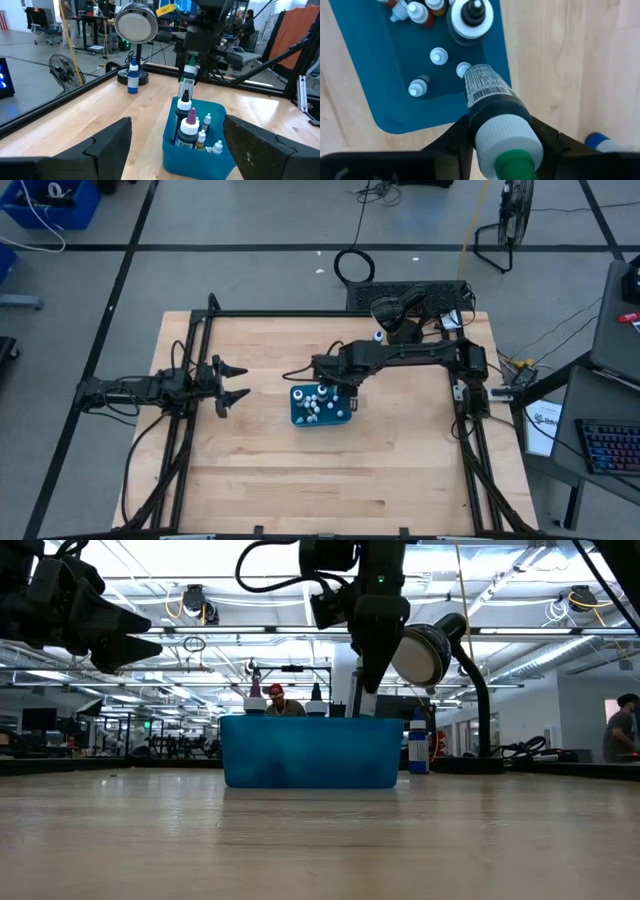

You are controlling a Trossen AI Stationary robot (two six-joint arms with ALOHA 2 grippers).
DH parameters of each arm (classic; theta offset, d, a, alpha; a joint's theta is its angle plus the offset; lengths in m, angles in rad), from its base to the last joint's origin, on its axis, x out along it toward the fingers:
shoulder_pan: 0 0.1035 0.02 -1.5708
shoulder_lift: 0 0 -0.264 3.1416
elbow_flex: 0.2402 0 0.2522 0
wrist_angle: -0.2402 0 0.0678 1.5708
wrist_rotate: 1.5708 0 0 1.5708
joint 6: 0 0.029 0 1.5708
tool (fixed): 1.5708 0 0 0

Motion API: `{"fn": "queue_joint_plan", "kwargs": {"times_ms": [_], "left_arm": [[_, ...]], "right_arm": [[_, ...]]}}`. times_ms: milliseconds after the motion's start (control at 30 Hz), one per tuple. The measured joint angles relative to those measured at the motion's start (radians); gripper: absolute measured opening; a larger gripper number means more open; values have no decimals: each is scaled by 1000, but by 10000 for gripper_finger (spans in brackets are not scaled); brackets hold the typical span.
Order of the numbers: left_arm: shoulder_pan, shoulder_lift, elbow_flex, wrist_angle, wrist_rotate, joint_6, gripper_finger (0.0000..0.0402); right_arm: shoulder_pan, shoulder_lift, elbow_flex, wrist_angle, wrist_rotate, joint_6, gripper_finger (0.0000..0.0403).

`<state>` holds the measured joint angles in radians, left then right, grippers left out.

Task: Pick & Place food coloring
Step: Put the large green food coloring bottle into the blue bin

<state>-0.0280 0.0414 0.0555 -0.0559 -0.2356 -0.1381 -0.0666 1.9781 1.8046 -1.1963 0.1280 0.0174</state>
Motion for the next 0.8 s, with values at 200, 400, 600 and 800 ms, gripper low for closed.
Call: {"fn": "queue_joint_plan", "kwargs": {"times_ms": [200, 400, 600, 800], "left_arm": [[0, 0, 0, 0, 0, 0, 308], [0, 0, 0, 0, 0, 0, 308], [0, 0, 0, 0, 0, 0, 308], [0, 0, 0, 0, 0, 0, 308]], "right_arm": [[-2, 0, -32, 10, -1, -3, 123], [-5, 1, -79, 34, 0, -2, 123], [-5, 1, -114, 56, 0, -3, 123], [-11, 1, -154, 92, -2, -3, 123]]}}
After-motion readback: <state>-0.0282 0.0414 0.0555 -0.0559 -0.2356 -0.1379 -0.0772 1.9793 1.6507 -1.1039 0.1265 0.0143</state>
